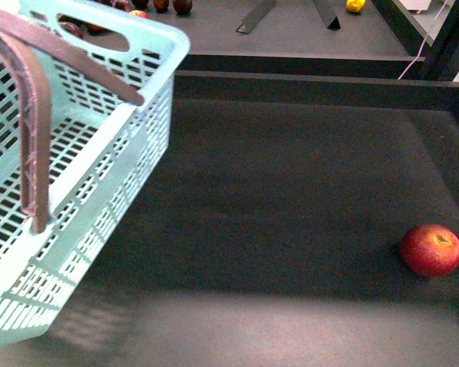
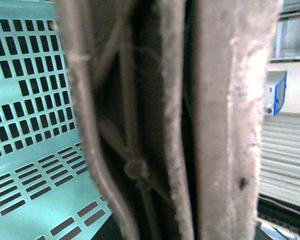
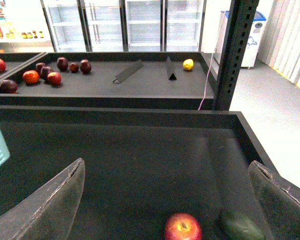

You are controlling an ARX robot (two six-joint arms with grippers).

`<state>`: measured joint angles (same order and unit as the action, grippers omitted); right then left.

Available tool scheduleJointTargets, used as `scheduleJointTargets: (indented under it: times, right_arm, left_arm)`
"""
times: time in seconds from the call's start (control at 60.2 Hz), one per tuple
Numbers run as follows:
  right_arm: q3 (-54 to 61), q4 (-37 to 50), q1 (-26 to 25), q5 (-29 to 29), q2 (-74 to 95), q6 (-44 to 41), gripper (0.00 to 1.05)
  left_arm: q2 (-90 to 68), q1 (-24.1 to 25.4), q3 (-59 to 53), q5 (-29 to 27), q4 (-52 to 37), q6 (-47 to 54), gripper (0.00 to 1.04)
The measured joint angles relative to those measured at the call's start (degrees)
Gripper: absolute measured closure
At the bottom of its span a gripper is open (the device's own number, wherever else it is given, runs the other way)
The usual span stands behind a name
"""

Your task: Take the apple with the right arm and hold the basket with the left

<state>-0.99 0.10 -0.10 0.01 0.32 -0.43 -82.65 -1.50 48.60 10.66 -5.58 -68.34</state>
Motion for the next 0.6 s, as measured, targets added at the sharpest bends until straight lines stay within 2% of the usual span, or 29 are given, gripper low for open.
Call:
scheduleJointTargets:
  times: [0.066, 0.216, 0.382, 0.598]
  right_arm:
    - [0.0, 0.0, 0.0, 0.0, 0.0, 0.0, 0.09]
    - [0.0, 0.0, 0.0, 0.0, 0.0, 0.0, 0.09]
    - [0.0, 0.0, 0.0, 0.0, 0.0, 0.0, 0.09]
    - [0.0, 0.0, 0.0, 0.0, 0.0, 0.0, 0.09]
  left_arm:
    - [0.1, -3.2, 1.6, -0.6, 1.2, 0.6, 0.89]
    - [-0.2, -14.7, 7.0, -1.7, 7.6, 3.5, 0.89]
    - [-2.6, -24.5, 12.7, -3.8, 9.7, 5.7, 0.89]
    - [-5.8, -29.9, 15.0, -4.7, 9.9, 6.4, 0.89]
